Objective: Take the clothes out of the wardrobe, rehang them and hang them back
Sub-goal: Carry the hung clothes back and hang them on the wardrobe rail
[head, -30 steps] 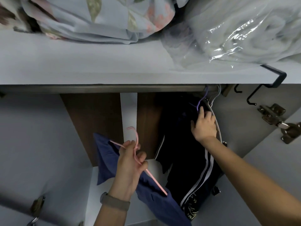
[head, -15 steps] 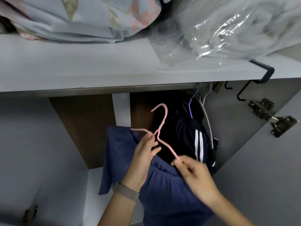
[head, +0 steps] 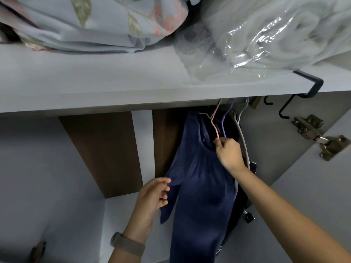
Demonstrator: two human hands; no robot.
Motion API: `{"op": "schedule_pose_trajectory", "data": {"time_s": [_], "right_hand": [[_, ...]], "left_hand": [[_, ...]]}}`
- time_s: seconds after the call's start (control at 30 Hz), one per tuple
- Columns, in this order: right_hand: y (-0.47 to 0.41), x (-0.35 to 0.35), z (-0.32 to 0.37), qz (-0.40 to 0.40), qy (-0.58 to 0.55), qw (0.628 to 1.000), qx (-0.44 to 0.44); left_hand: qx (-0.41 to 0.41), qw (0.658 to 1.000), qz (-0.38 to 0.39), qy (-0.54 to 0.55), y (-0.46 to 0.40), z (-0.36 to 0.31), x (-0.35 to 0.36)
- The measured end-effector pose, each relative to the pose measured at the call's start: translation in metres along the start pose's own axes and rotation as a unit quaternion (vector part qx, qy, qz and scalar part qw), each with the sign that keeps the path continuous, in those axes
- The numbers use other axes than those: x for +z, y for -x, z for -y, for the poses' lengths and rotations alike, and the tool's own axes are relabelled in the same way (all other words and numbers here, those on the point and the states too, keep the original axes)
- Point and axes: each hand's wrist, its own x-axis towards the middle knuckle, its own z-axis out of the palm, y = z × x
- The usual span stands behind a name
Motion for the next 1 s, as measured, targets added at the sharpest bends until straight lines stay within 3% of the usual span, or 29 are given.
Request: {"op": "schedule_pose_trajectory", "data": {"time_s": [0.2,0.37,0.47,0.53,0.67,0.87,0.93,1.0], "right_hand": [[-0.013,0.008,-0.001,0.080,0.056,0.995,0.033],[0.008,0.005,-0.006,0.111,0.142,0.983,-0.015],[0.063,-0.006,-0.026,0.088,0.038,0.995,-0.032],[0.113,-0.015,-0.050,0.070,-0.010,0.997,0.012],[0.217,-0.032,-0.093,0.035,0.013,0.987,0.153],[0.390,-0.066,-0.120,-0.097,0.009,0.942,0.321],[0.456,-0.084,-0.128,-0.143,0.025,0.907,0.394],[0.525,-0.099,-0.130,-0.197,0.016,0.863,0.465]], "left_hand": [[-0.002,1.000,-0.018,-0.021,-0.012,0.003,0.005],[0.005,0.997,0.013,-0.069,-0.008,0.012,0.019],[0.011,0.993,0.047,-0.111,-0.007,0.020,0.018],[0.016,0.990,0.069,-0.126,-0.004,0.026,0.019],[-0.020,0.986,0.132,-0.099,0.017,0.043,0.035],[-0.064,0.914,0.340,-0.211,0.096,0.124,0.076],[-0.069,0.875,0.411,-0.245,0.136,0.152,0.092],[-0.061,0.814,0.500,-0.289,0.182,0.176,0.101]]}}
